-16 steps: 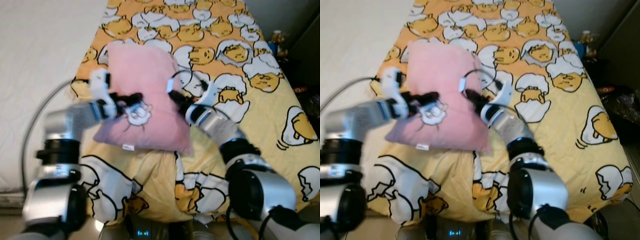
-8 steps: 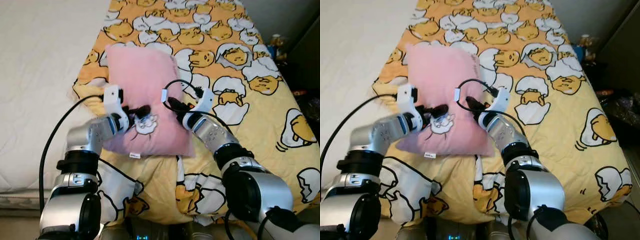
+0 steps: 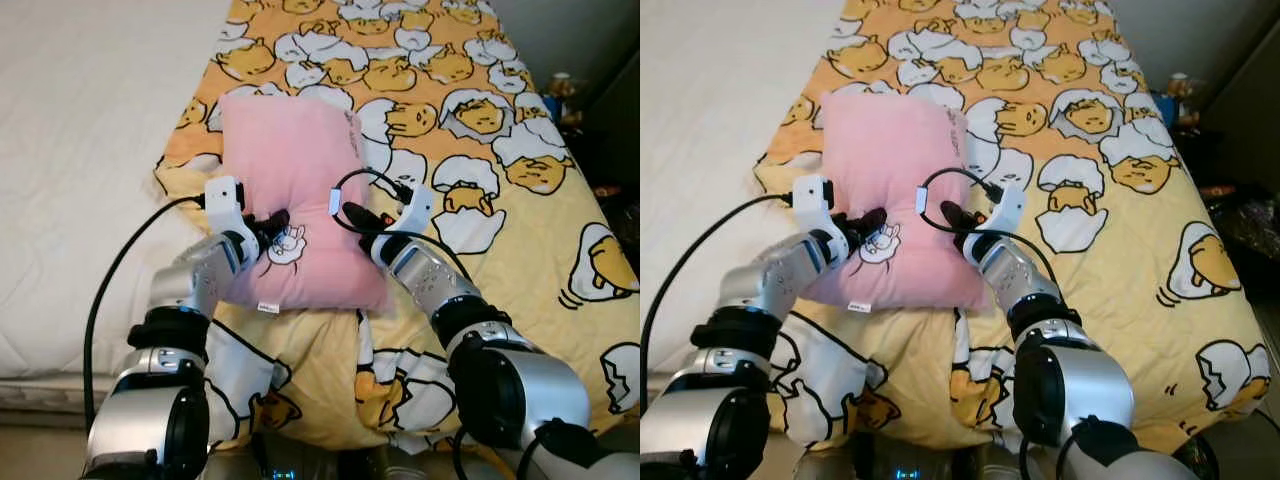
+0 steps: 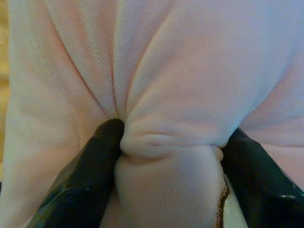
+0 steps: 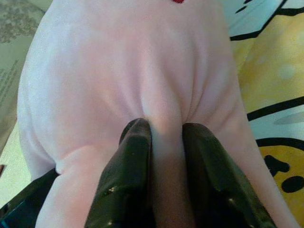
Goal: Clean up the room
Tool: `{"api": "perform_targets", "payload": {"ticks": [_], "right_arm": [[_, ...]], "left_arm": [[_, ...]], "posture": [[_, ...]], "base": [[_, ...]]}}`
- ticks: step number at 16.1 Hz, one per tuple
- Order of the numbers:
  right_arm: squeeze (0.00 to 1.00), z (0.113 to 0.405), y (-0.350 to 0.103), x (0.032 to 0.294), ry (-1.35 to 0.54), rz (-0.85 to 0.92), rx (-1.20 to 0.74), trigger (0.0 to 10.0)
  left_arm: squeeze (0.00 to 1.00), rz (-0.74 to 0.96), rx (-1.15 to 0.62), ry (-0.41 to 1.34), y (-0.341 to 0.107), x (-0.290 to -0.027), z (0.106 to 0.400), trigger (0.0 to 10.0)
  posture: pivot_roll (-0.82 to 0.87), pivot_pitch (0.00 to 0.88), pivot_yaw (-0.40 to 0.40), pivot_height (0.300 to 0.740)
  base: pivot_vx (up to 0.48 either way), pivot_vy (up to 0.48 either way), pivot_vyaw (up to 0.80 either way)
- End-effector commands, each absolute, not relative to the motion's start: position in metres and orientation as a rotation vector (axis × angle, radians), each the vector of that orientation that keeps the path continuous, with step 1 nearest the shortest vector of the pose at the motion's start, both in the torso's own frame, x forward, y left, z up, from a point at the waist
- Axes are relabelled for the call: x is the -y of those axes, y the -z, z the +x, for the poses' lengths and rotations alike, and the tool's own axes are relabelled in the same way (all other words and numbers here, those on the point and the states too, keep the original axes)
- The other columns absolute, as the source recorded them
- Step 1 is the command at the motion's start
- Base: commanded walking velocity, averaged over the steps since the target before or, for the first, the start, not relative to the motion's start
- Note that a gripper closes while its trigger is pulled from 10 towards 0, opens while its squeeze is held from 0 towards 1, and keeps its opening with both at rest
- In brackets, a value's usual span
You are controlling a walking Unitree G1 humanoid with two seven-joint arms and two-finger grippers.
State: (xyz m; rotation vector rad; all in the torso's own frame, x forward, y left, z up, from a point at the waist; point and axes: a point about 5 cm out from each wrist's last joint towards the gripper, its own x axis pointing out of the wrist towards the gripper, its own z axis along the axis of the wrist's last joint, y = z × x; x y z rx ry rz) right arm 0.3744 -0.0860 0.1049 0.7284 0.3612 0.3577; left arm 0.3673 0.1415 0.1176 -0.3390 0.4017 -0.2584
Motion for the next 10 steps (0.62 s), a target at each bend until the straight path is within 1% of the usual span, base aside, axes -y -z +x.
{"api": "perform_targets", "payload": {"ticks": [1, 4, 6, 10], "right_arm": [[0.0, 0.366, -0.0891, 0.0869, -0.36, 0.703, -0.422, 0.0], [0.0, 0.3662, -0.0885, 0.0908, -0.349, 0.699, -0.416, 0.0], [0.0, 0.366, -0.0879, 0.0908, -0.345, 0.697, -0.416, 0.0], [0.0, 0.3645, -0.0849, 0.0924, -0.338, 0.684, -0.415, 0.0]], "left_arm": [[0.0, -0.322, -0.508, 0.245, -0.0936, -0.1347, 0.3589, 0.0], [0.0, -0.275, -0.488, 0.249, -0.0949, -0.1323, 0.3619, 0.0], [0.0, -0.204, -0.483, 0.266, -0.094, -0.1287, 0.3627, 0.0], [0.0, -0.188, -0.48, 0.276, -0.094, -0.1276, 0.3645, 0.0]], "posture": [[0.03, 0.137, -0.085, 0.74], [0.02, 0.14, -0.086, 0.74], [0.02, 0.146, -0.083, 0.74], [0.02, 0.151, -0.078, 0.74]], "base": [[0.0, 0.0, 0.0], [0.0, 0.0, 0.0], [0.0, 0.0, 0.0], [0.0, 0.0, 0.0]]}}
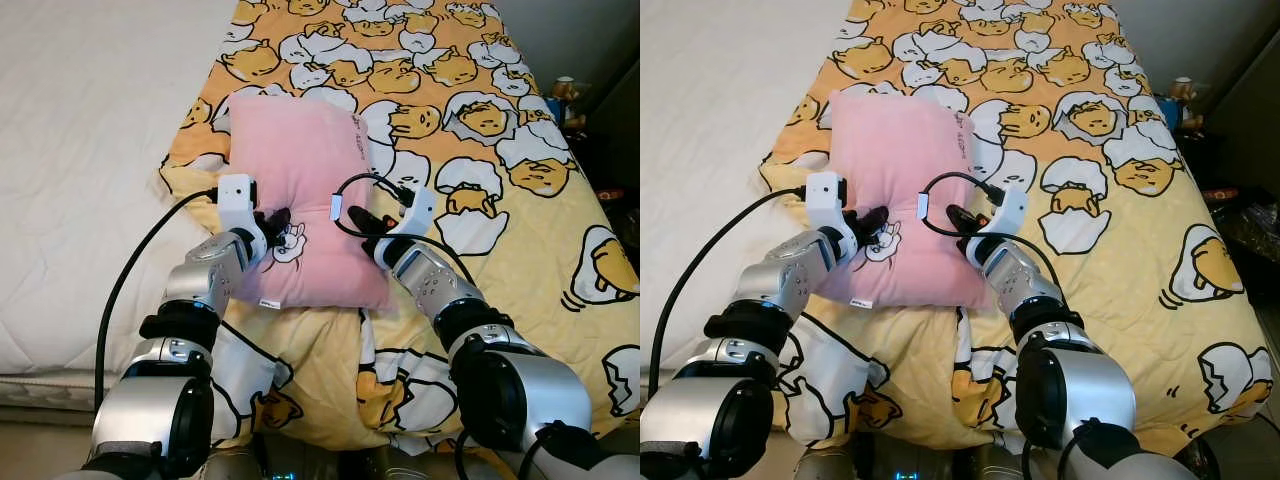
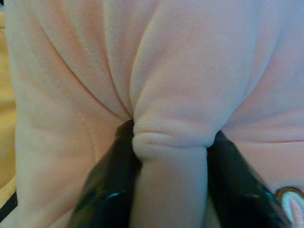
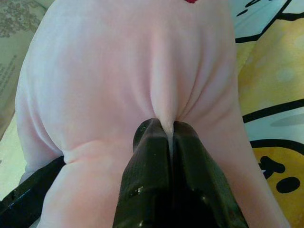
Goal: Clean up the room
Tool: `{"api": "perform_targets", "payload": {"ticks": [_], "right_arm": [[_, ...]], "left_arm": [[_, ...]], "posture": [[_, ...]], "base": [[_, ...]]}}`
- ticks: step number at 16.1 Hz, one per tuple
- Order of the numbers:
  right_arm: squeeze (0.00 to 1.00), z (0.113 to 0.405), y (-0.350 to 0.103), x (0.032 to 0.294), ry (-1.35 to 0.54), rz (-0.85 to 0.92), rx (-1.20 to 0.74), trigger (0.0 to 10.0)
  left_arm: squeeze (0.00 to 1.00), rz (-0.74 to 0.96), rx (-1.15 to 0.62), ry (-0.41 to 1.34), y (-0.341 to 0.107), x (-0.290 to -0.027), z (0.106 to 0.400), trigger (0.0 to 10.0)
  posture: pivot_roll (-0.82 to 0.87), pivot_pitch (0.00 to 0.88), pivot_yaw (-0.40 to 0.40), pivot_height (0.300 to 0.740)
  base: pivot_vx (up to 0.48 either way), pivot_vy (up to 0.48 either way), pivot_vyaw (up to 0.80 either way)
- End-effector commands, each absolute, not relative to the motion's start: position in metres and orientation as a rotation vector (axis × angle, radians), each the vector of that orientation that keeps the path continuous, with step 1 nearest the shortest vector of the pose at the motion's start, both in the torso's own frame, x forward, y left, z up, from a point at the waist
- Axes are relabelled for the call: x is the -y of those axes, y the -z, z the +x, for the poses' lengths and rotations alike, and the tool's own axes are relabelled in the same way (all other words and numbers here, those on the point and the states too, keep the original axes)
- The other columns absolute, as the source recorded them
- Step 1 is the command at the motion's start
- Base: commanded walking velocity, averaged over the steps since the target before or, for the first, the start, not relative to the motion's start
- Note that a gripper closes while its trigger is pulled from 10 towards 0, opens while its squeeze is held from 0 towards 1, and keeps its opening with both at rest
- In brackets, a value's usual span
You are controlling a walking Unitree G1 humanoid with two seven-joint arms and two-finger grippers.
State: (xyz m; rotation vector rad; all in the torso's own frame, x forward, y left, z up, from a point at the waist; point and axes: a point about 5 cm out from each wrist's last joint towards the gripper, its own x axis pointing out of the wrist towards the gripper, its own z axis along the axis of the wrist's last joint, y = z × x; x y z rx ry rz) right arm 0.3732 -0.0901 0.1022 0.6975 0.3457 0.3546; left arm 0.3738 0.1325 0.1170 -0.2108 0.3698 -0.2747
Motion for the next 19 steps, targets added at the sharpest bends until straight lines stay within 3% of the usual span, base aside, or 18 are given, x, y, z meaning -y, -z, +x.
{"api": "perform_targets", "payload": {"ticks": [1, 11, 14, 19], "right_arm": [[0.0, 0.364, -0.084, 0.093, -0.334, 0.681, -0.416, 0.0], [0.0, 0.36, -0.076, 0.095, -0.311, 0.637, -0.432, 0.0], [0.0, 0.379, -0.111, 0.097, -0.335, 0.48, -0.274, 0.0], [0.0, 0.395, -0.168, 0.103, -0.363, 0.418, 0.006, 0.0]], "left_arm": [[0.0, -0.186, -0.479, 0.276, -0.094, -0.128, 0.365, 0.0], [0.0, -0.167, -0.421, 0.313, -0.098, -0.111, 0.37, 0.0], [0.0, 0.01, -0.262, 0.304, -0.129, -0.114, 0.382, 0.0], [0.0, 0.093, -0.037, 0.367, -0.169, -0.099, 0.38, 0.0]], "posture": [[0.02, 0.153, -0.075, 0.74], [0.02, 0.122, -0.058, 0.74], [0.02, 0.082, -0.043, 0.74], [0.03, 0.0, -0.028, 0.74]], "base": [[0.0, 0.0, 0.0], [0.0, 0.0, 0.0], [0.0, 0.0, 0.0], [0.0, 0.0, 0.0]]}}
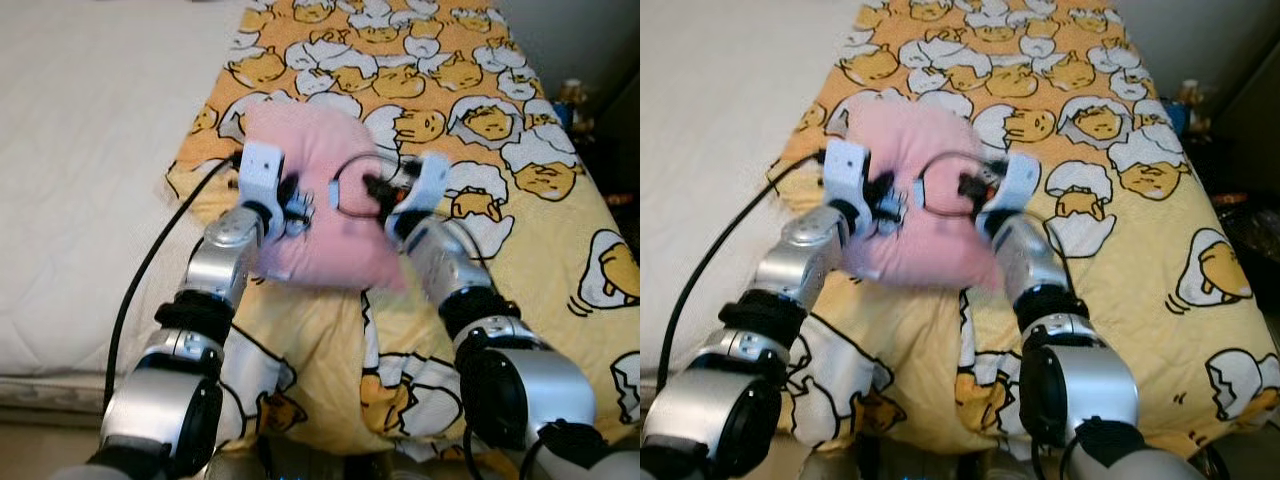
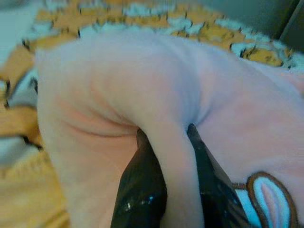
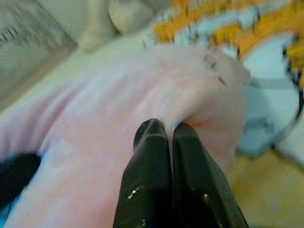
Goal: Clean up the room
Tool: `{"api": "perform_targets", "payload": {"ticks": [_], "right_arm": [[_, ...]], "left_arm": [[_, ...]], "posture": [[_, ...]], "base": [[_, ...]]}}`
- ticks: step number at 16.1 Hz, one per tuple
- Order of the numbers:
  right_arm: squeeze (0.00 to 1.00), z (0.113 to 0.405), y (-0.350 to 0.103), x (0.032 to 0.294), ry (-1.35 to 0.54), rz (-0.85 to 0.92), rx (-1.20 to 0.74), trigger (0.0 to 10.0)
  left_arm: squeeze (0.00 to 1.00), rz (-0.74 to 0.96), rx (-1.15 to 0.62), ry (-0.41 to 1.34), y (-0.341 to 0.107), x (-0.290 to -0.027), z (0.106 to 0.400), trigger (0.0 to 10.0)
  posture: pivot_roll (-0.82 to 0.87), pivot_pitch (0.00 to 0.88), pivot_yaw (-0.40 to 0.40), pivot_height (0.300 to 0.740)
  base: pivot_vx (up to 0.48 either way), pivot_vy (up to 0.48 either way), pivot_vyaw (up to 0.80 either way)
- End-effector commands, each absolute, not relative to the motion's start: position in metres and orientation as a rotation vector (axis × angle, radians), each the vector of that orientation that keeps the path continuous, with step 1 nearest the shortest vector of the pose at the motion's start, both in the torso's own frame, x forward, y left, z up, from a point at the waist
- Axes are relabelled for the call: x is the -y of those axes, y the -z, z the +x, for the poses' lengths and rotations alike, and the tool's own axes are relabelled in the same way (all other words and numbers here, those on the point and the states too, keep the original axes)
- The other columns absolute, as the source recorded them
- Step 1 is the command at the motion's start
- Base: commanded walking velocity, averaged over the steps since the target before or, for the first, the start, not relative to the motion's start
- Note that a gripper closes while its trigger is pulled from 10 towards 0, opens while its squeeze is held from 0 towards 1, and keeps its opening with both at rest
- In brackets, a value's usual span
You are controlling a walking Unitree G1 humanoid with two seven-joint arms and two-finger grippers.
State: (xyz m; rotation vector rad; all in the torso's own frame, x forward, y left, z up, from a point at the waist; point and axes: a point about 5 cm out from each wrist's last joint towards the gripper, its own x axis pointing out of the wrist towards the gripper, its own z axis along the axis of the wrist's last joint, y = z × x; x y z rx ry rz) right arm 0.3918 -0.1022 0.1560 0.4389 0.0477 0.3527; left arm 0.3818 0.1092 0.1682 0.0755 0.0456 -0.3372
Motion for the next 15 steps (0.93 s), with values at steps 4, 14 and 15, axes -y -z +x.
{"api": "perform_targets", "payload": {"ticks": [4, 14, 15], "right_arm": [[0.0, 0.394, -0.204, 0.114, -0.308, 0.322, 0.21, 0.0], [0.0, 0.366, -0.163, 0.116, -0.221, 0.179, 0.18, 0.0], [0.0, 0.368, -0.165, 0.115, -0.225, 0.165, 0.182, 0.0]], "left_arm": [[0.0, 0.274, 0.179, 0.374, -0.233, -0.119, 0.389, 0.0], [0.0, 0.186, 0.276, 0.188, -0.237, -0.115, 0.384, 10.0], [0.0, 0.196, 0.279, 0.178, -0.236, -0.114, 0.383, 10.0]], "posture": [[0.03, 0.0, -0.025, 0.74], [0.01, 0.0, -0.029, 0.74], [0.01, 0.0, -0.031, 0.74]], "base": [[0.0, 0.0, 0.0], [0.0, 0.288, 0.0], [0.0, 0.48, 0.0]]}}
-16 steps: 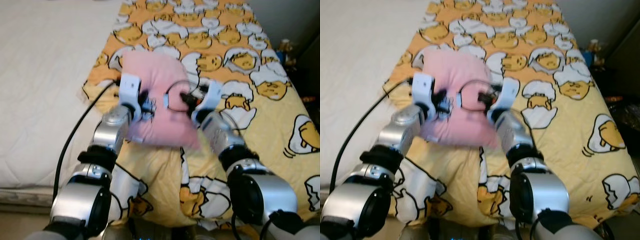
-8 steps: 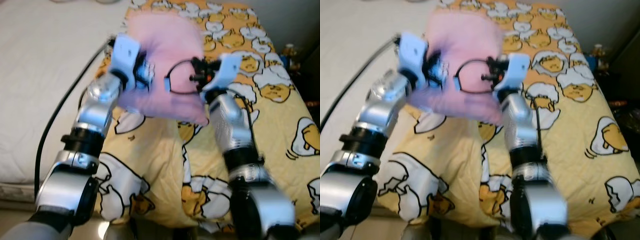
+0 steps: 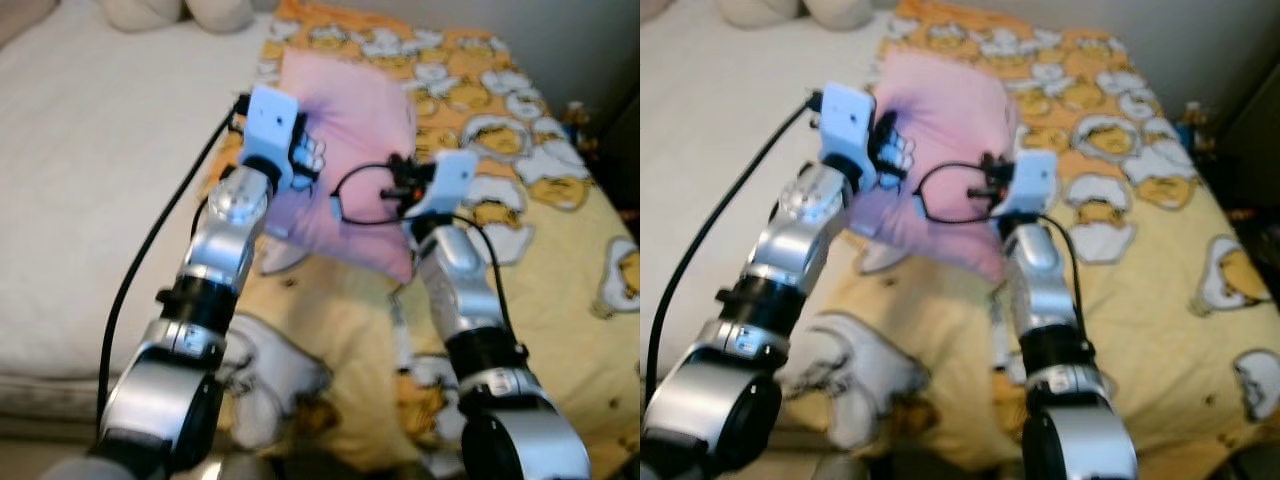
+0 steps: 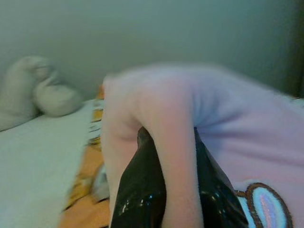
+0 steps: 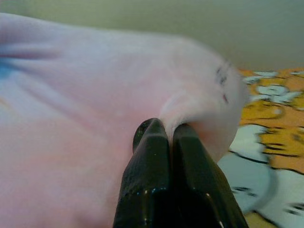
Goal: Clean up the room
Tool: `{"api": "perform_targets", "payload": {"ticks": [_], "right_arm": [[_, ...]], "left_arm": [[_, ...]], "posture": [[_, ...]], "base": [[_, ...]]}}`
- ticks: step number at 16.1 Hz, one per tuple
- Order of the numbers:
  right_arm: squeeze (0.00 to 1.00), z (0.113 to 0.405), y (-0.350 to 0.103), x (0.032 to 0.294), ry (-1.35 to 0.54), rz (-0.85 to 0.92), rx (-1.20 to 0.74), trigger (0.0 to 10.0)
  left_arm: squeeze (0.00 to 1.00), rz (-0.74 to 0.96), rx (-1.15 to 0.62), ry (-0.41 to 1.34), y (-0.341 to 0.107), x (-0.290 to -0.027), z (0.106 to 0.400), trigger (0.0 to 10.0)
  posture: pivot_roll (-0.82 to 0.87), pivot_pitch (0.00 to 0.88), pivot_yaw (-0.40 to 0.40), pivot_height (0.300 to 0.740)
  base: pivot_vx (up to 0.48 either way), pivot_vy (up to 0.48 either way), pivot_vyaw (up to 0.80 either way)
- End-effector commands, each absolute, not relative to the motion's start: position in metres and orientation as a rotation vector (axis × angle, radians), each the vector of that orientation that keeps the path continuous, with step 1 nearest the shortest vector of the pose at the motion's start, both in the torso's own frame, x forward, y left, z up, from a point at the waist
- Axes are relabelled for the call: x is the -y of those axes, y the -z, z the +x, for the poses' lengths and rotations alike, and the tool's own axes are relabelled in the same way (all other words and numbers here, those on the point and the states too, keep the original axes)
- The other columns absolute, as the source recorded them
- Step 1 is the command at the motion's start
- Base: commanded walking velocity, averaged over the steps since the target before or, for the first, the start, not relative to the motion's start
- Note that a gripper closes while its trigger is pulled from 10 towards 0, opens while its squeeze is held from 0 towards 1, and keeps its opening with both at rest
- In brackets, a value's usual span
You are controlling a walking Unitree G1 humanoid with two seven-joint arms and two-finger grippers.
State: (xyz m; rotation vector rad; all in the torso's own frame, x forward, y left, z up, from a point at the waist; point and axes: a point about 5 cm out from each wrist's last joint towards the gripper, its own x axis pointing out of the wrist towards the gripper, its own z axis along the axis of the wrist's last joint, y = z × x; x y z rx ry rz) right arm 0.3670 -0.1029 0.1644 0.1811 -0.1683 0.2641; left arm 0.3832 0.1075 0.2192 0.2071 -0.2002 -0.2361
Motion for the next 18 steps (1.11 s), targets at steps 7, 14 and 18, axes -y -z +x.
{"api": "perform_targets", "payload": {"ticks": [7, 14, 18], "right_arm": [[0.0, 0.371, -0.17, 0.108, -0.267, 0.143, 0.195, 0.0], [0.0, 0.367, -0.161, 0.11, -0.288, 0.13, 0.177, 0.0], [0.0, 0.368, -0.162, 0.106, -0.312, 0.12, 0.177, 0.0]], "left_arm": [[0.0, 0.321, 0.293, 0.172, -0.235, -0.112, 0.385, 10.0], [0.0, 0.296, 0.239, 0.124, -0.221, -0.111, 0.384, 10.0], [0.0, 0.31, 0.236, 0.105, -0.222, -0.113, 0.384, 10.0]], "posture": [[0.01, 0.009, -0.043, 0.74], [0.01, 0.012, -0.045, 0.74], [0.02, 0.0, -0.048, 0.74]], "base": [[0.0, 0.48, 0.0], [0.0, 0.48, 0.39], [0.0, 0.472, 0.64]]}}
